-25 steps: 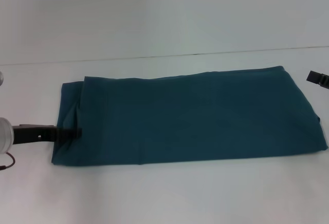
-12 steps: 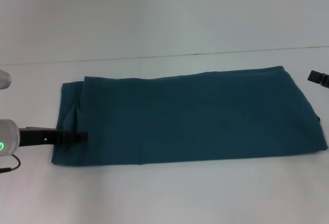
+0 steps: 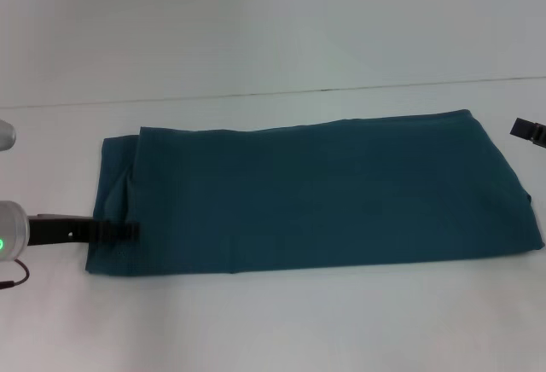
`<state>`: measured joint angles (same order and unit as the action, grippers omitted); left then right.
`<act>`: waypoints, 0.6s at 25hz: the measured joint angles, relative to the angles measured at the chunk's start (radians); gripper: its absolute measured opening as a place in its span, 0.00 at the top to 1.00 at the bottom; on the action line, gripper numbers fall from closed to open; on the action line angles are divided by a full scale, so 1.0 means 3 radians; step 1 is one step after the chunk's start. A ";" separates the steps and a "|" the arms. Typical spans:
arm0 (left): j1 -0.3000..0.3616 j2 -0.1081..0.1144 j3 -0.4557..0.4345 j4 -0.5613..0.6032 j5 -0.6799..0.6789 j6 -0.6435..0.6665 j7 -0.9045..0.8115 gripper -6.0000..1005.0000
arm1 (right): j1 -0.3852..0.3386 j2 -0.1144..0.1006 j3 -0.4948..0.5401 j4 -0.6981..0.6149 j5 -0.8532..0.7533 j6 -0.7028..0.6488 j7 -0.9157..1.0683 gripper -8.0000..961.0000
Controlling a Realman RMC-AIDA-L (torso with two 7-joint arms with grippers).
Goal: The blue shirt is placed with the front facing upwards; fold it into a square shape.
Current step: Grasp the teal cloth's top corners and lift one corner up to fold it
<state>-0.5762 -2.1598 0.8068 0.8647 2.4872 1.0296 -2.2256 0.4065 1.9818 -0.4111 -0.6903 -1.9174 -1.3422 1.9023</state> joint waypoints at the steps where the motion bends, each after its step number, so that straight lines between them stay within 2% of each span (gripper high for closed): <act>1: 0.0000 0.0000 0.0003 0.0000 0.0021 -0.0005 -0.0019 0.12 | 0.0000 0.0000 0.0000 0.0000 0.0000 0.0000 0.0000 0.17; 15: -0.0068 0.0000 0.0018 -0.0046 0.0044 0.0055 -0.0030 0.12 | -0.0010 0.0000 0.0000 0.0000 0.0003 -0.0001 -0.0001 0.17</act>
<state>-0.5965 -2.1597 0.8121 0.8510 2.5004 1.0460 -2.2347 0.4034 1.9817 -0.4111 -0.6902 -1.9166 -1.3424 1.9021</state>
